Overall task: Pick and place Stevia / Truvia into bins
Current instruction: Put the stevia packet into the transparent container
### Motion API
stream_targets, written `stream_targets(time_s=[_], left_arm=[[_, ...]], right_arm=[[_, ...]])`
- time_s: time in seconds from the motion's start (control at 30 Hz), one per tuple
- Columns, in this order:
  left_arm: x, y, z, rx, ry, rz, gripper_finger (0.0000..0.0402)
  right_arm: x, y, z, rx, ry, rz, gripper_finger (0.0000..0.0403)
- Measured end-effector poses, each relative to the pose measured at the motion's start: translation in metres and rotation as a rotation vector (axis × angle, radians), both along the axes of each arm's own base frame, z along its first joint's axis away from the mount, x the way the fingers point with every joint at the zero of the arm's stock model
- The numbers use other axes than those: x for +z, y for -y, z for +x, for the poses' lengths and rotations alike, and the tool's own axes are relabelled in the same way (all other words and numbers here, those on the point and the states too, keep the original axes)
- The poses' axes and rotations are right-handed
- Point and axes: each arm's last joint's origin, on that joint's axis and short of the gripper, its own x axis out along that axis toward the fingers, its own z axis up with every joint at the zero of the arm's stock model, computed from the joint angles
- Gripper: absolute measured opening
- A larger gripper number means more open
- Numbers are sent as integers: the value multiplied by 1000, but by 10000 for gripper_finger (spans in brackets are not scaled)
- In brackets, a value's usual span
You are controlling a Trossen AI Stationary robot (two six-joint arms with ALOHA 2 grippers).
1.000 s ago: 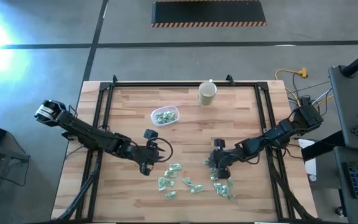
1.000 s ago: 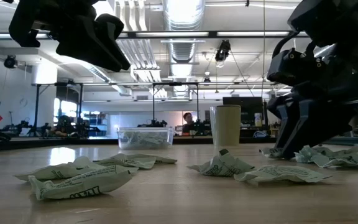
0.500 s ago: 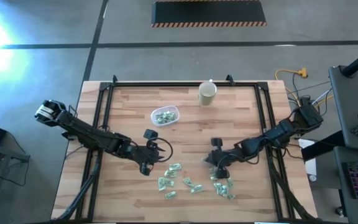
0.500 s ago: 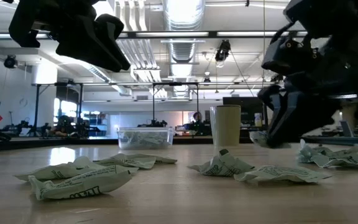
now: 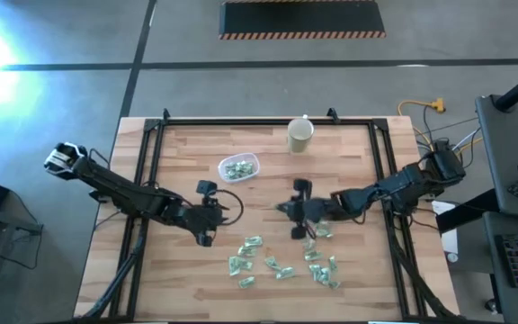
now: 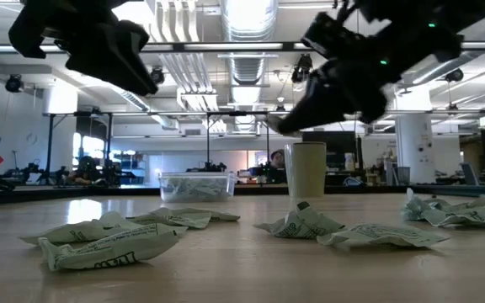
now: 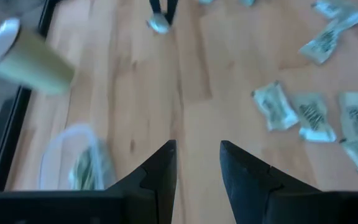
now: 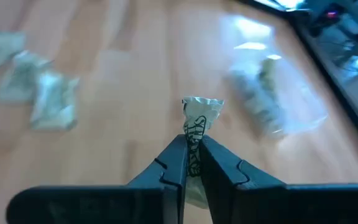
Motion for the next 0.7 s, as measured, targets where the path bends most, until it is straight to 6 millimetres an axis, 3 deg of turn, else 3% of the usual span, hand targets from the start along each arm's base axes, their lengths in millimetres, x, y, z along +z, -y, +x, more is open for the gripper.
stream_targets(time_s=[0.2, 0.43, 0.57, 0.7], left_arm=[[2, -9, -20, 130, -36, -77, 107], [-2, -13, -30, 147, -25, -102, 107], [-3, -14, -34, 148, -25, -104, 107], [-1, -14, -34, 147, -15, -109, 107]], right_arm=[[19, 34, 17, -46, 74, 4, 33], [36, 72, 27, 2, 252, 77, 33], [38, 89, 28, -25, 306, 98, 33], [29, 101, 36, -61, 333, 118, 33]])
